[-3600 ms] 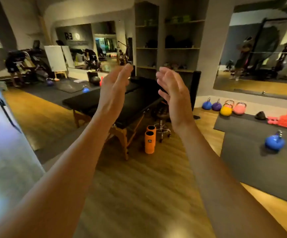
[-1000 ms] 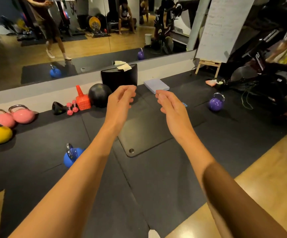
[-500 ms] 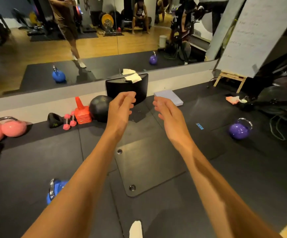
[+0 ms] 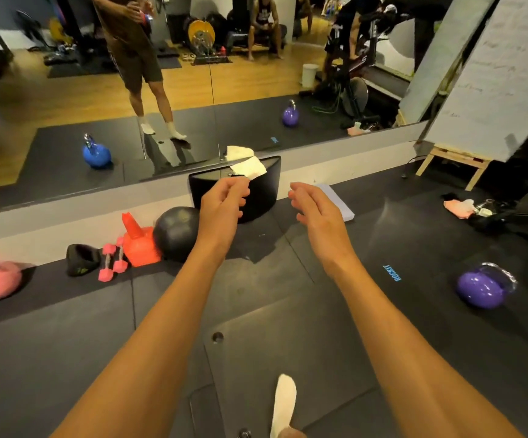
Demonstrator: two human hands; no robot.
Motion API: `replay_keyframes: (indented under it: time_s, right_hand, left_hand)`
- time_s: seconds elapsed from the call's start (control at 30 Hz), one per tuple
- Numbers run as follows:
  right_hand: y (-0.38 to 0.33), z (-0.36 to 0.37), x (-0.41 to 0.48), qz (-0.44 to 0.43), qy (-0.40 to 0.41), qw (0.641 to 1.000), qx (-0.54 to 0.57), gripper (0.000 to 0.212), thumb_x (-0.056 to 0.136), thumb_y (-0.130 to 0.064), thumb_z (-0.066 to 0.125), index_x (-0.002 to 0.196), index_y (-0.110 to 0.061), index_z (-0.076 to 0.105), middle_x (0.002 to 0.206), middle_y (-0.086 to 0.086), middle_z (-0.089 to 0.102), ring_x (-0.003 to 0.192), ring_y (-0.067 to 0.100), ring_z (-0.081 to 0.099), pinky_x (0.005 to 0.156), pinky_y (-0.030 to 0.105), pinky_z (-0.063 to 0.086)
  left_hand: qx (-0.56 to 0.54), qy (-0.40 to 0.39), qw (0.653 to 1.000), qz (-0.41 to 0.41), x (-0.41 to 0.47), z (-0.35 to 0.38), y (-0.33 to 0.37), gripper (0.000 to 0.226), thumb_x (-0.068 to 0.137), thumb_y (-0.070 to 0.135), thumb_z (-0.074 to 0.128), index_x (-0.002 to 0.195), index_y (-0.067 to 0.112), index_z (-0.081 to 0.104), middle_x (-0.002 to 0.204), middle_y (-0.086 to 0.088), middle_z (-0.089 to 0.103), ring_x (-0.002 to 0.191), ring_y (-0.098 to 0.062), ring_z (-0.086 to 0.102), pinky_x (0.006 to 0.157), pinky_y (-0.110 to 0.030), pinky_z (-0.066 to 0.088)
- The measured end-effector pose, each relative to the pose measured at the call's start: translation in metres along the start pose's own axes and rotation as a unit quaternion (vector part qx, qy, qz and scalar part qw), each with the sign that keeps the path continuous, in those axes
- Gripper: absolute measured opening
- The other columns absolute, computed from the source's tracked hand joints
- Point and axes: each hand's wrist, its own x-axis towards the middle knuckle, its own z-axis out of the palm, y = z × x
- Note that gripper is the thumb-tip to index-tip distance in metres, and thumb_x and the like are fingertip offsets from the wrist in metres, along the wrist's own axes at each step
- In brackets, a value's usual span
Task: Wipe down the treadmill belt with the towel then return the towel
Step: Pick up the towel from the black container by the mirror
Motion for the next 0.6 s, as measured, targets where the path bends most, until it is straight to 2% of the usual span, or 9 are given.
replay_keyframes:
  time_s: [0.17,0.3,0.47,0.6]
  right_hand:
    - [0.016,-0.006,0.139,-0.002,-0.012,1.0,0.003,0.034,0.098,-0.042,0.043,0.127,-0.03,0.053,0.127,-0.01,0.057,0.12,0.009,0.051,0.105,0.037,0.042]
    - [0.025,-0.002,0.235,0.004,-0.01,1.0,-0.006,0.035,0.098,-0.04,0.043,0.128,-0.026,0.054,0.125,-0.01,0.057,0.117,0.008,0.052,0.102,0.035,0.044]
    - [0.053,0.017,0.338,0.013,-0.039,0.999,-0.009,0.028,0.097,-0.042,0.043,0.122,-0.035,0.054,0.122,-0.014,0.057,0.115,0.005,0.052,0.1,0.03,0.045]
    - [0.079,0.035,0.424,0.024,-0.03,0.999,-0.026,0.032,0.098,-0.041,0.042,0.126,-0.031,0.054,0.121,-0.014,0.057,0.115,0.007,0.052,0.098,0.027,0.044]
  left_hand:
    - [-0.004,0.037,0.999,-0.023,0.132,0.031,-0.009,0.02,0.094,0.032,0.052,0.103,0.021,0.066,0.101,-0.004,0.067,0.094,-0.019,0.06,0.082,-0.034,0.049]
    - [-0.011,0.056,0.997,-0.053,0.217,0.056,-0.019,0.023,0.093,0.032,0.053,0.104,0.018,0.067,0.097,-0.002,0.067,0.092,-0.016,0.06,0.082,-0.033,0.049]
    - [-0.004,0.066,0.995,-0.069,0.319,0.066,-0.044,0.024,0.094,0.033,0.052,0.106,0.018,0.066,0.101,-0.002,0.067,0.096,-0.017,0.06,0.084,-0.034,0.049]
    - [-0.009,0.069,0.994,-0.088,0.411,0.065,-0.069,0.018,0.093,0.03,0.054,0.102,0.02,0.066,0.103,-0.004,0.067,0.095,-0.017,0.06,0.084,-0.034,0.051]
